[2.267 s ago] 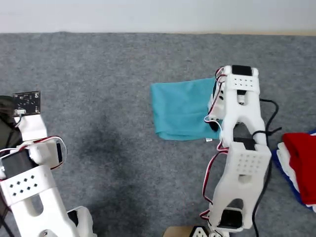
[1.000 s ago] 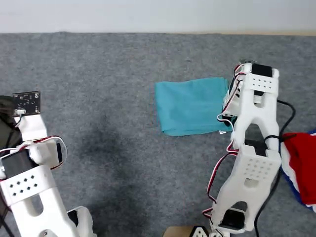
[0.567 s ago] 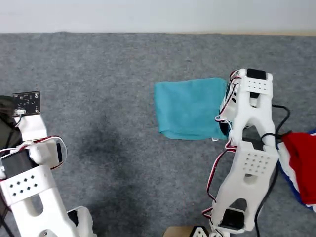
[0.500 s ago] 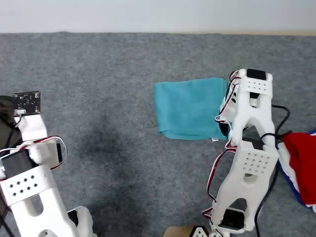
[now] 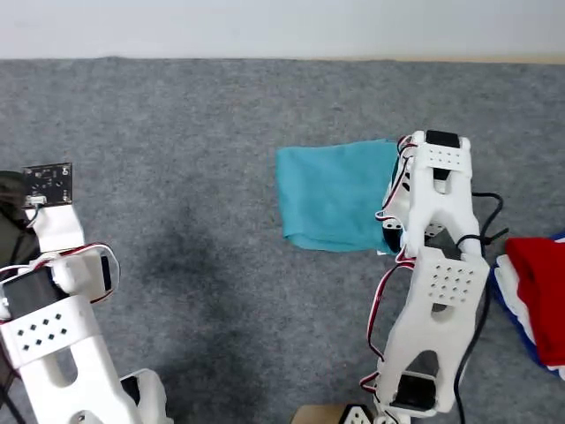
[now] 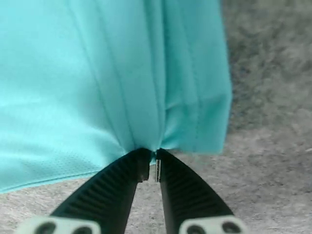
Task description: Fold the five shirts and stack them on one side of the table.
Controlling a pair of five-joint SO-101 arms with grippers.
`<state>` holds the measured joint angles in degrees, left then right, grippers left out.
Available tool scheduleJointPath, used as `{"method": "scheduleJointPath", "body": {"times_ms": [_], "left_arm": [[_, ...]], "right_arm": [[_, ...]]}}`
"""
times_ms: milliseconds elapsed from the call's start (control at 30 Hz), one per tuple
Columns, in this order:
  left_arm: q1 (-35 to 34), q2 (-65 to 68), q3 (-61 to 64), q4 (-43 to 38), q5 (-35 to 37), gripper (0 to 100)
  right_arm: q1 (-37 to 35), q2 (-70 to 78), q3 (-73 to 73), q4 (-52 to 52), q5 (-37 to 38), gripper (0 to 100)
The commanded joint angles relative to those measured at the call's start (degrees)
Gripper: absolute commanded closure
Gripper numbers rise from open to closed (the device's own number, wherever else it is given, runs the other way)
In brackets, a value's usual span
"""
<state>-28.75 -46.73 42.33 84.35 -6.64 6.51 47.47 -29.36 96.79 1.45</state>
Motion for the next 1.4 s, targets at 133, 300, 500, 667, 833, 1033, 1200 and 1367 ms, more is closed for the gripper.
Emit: {"method": "scheduleJointPath", "body": {"times_ms": [133,300,500,667,833,1033,1200,1367], "left_arm": [[0.0,-1.23,-0.31,0.62,-0.35,100],[0.0,-0.97,-0.31,0.44,-0.35,100],[0.0,-0.88,-0.31,0.35,-0.35,100],[0.0,-0.88,-0.31,0.35,-0.35,100],[0.0,-0.88,-0.22,0.26,-0.35,100],[0.0,-0.88,-0.22,0.26,-0.35,100],[0.18,-0.79,-0.22,0.18,-0.35,100],[4.92,-0.79,-0.22,0.18,-0.35,100]], "right_arm": [[-1.27,-4.35,0.18,2.86,0.09,91.3],[-1.54,-5.49,0.26,4.0,0.09,88.0],[-1.54,-6.11,0.35,4.35,0.0,88.0],[-1.54,-8.4,1.23,5.32,-0.88,88.0],[-2.77,-13.05,3.78,4.79,-1.23,88.0],[-4.44,-14.02,7.82,-0.4,-2.81,88.0],[-5.23,-12.97,8.62,-3.12,-2.9,88.0],[-5.14,-7.96,8.44,-5.93,-2.81,88.0]]}}
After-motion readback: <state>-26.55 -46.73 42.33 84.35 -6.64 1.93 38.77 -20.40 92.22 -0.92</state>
